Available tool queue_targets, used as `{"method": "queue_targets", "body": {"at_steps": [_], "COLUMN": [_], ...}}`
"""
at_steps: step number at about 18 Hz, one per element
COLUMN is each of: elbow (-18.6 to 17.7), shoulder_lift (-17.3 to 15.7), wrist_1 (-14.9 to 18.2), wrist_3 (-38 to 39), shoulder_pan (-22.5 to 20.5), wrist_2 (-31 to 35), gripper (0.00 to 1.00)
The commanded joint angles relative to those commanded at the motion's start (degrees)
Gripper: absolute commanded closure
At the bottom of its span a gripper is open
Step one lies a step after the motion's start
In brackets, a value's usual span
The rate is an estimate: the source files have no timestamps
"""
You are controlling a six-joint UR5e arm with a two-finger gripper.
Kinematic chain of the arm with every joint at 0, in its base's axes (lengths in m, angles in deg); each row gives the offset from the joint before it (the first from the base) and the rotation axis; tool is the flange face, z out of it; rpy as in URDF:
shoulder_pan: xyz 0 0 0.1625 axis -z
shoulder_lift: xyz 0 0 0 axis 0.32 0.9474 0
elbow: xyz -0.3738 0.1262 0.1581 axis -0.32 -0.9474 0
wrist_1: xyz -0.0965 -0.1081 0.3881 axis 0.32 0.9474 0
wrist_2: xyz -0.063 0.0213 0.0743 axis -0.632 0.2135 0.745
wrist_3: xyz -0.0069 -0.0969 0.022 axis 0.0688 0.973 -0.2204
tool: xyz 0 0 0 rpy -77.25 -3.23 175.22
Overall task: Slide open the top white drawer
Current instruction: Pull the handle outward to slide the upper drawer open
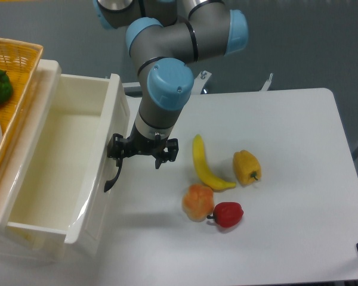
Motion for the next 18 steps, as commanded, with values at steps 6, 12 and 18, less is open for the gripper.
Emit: {"method": "queue_targets", "body": {"at_steps": [6, 12, 18], "elbow": [0.0, 0.09, -0.09], "shoulder_lift": [0.18, 0.26, 0.09], "wrist_1": [-0.09, -0.09, 0.26], "wrist_3": [-0.09, -0.52, -2.28], "shoulder_pan": [-0.79, -0.88, -0.88], "wrist_2": [-0.7, -1.49, -2.29], "gripper": [0.0, 0.0, 0.0]}}
